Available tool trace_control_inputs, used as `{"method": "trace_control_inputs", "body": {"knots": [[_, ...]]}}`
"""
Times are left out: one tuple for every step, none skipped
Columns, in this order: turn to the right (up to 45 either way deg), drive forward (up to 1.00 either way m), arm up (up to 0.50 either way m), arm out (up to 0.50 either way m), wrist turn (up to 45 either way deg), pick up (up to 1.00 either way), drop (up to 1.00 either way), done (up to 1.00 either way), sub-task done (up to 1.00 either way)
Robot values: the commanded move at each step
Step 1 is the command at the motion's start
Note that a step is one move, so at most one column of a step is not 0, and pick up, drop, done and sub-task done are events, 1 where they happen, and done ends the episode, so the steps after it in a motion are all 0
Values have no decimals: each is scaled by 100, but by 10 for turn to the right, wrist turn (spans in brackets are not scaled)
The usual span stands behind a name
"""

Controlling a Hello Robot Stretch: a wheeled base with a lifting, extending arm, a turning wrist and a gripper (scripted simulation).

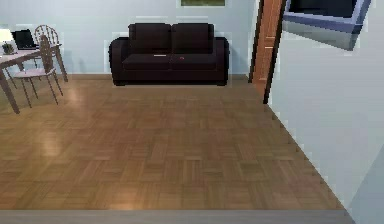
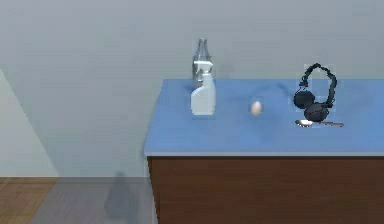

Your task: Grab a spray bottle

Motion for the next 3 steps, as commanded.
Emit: {"method": "trace_control_inputs", "body": {"knots": [[0,0,50,0,0,0,0,0,0],[0,0,38,0,0,0,0,0,0],[0,0,0,46,0,0,0,0,0]]}}
